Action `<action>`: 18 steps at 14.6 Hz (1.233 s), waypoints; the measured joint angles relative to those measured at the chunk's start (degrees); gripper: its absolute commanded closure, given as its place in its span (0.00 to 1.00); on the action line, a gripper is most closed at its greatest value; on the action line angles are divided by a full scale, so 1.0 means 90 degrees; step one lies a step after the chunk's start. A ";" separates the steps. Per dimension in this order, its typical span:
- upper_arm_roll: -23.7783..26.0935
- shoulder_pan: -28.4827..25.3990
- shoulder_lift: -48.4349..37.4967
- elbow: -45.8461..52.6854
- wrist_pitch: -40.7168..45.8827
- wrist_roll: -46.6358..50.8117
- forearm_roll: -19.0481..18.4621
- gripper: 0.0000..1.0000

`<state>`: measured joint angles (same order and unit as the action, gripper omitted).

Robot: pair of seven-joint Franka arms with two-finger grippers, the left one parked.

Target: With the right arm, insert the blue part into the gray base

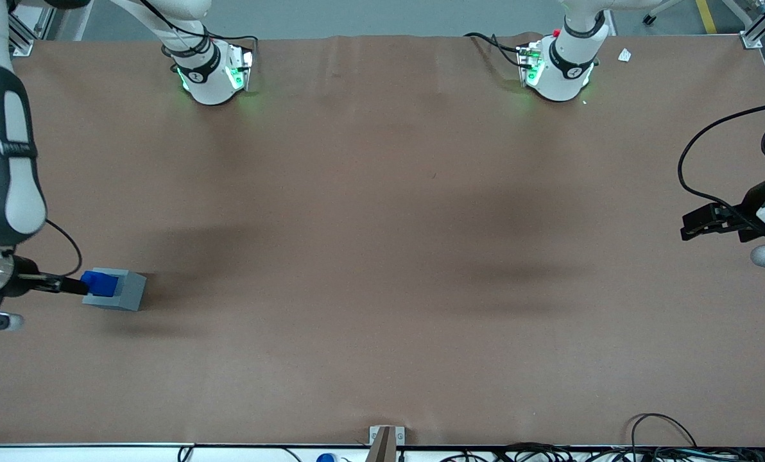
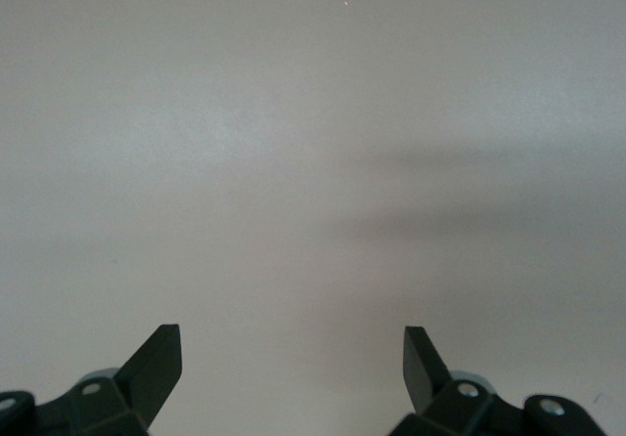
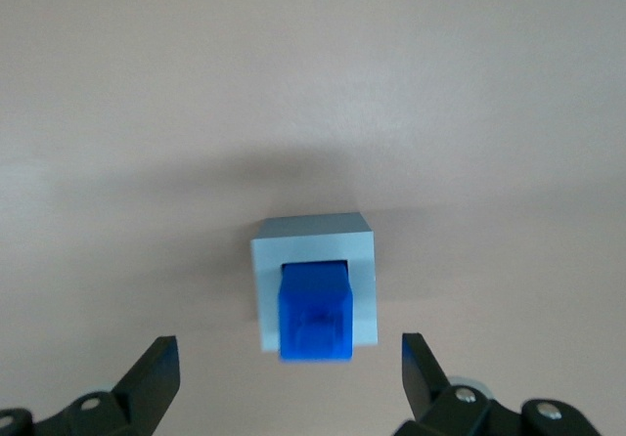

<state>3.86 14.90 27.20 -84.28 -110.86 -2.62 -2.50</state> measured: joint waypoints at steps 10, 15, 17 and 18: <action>0.0090 -0.0537 -0.2458 0.0015 0.2222 0.0281 0.0256 0.00; 0.0100 -0.0712 -0.3183 -0.0043 0.2724 0.0499 0.0256 0.00; 0.0122 -0.0950 -0.3299 -0.0174 0.2691 0.0646 0.0255 0.00; 0.0124 -0.0987 -0.3298 -0.0207 0.2663 0.0648 0.0255 0.00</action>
<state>4.98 6.02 -2.48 -86.14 -86.89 3.21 -0.21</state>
